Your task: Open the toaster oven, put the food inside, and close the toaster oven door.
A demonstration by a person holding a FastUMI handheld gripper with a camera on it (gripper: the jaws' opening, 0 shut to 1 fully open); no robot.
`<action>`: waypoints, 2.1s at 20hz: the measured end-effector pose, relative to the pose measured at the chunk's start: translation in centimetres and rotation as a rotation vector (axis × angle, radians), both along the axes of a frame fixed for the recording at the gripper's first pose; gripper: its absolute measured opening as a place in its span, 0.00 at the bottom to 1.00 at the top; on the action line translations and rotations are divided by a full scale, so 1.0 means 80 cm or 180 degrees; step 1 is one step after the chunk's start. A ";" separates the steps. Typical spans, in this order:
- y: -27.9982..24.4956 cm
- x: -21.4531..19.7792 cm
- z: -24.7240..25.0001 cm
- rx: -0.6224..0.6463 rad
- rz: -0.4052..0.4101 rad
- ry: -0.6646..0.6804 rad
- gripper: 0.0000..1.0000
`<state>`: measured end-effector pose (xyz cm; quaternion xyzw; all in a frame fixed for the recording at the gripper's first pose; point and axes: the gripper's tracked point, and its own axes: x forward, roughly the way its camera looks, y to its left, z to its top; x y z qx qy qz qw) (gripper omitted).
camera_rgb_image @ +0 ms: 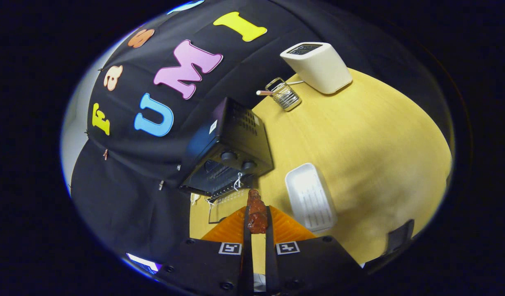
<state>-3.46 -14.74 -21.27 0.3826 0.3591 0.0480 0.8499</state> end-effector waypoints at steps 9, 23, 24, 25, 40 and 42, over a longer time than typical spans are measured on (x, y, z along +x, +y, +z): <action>0.184 0.020 0.012 0.0265 -0.0214 -0.0177 0.16; 0.277 0.169 -0.030 0.0661 -0.1085 -0.0352 0.16; 0.272 0.180 -0.030 0.0710 -0.1163 -0.0375 0.16; 0.267 0.190 -0.030 0.0748 -0.1235 -0.0401 0.16; 0.212 0.277 -0.095 0.0911 -0.1767 -0.0254 0.15; 0.206 0.282 -0.094 0.0850 -0.1841 -0.0282 0.16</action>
